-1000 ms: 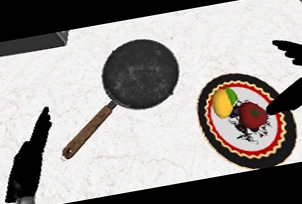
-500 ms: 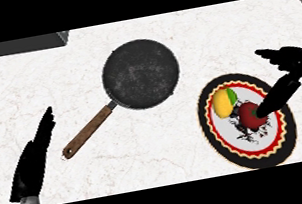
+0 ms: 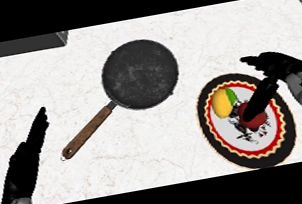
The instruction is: Pick the tomato from the plate and place it in the pan
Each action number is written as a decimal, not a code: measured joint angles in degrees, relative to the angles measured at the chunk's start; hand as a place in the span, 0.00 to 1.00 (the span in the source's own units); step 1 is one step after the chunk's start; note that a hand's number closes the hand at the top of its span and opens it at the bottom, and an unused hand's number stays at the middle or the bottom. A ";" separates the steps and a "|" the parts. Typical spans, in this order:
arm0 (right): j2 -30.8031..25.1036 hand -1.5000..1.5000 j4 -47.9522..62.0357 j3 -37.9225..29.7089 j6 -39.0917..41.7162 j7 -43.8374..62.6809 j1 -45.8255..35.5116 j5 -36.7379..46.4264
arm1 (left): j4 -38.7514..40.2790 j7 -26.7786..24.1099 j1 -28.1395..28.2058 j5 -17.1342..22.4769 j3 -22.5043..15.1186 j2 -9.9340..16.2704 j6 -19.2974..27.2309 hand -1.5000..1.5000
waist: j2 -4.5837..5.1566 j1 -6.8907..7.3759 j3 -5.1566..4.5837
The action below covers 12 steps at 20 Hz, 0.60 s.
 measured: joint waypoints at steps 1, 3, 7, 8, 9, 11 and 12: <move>0.02 0.00 0.04 0.44 0.08 0.23 0.08 -0.08 | 0.11 -0.09 0.04 -0.44 -0.27 -0.40 0.25 0.50 | -0.02 -0.10 0.00; -0.08 0.00 1.42 0.66 0.41 0.22 -0.29 -0.38 | -0.21 -0.75 0.93 -0.49 0.09 -0.30 0.03 0.50 | -0.01 -0.05 0.00; 1.36 0.00 3.05 2.52 -0.02 0.04 0.67 1.27 | -0.83 0.14 0.84 -1.39 -0.11 -0.99 0.29 0.50 | -0.02 -0.20 0.01; 1.28 0.00 2.87 2.70 0.05 -0.09 1.32 1.29 | -0.55 -0.27 0.87 -0.93 0.53 -0.66 -0.30 0.50 | -0.03 -0.28 0.01; 1.41 0.00 2.73 2.79 -0.01 -0.09 1.75 1.46 | -0.68 -0.20 1.02 -1.48 0.13 -1.17 -0.02 0.50 | -0.04 -0.34 0.02; 2.38 0.00 3.16 3.22 -0.33 0.50 1.42 1.82 | -1.95 0.73 1.43 -1.82 -0.14 -1.45 -0.05 0.50 | -0.05 -0.28 0.02; 2.70 0.00 3.71 3.36 -0.32 0.02 1.80 2.27 | -1.54 0.35 1.32 -1.41 0.44 -1.22 -0.68 0.50 | -0.05 -0.29 0.01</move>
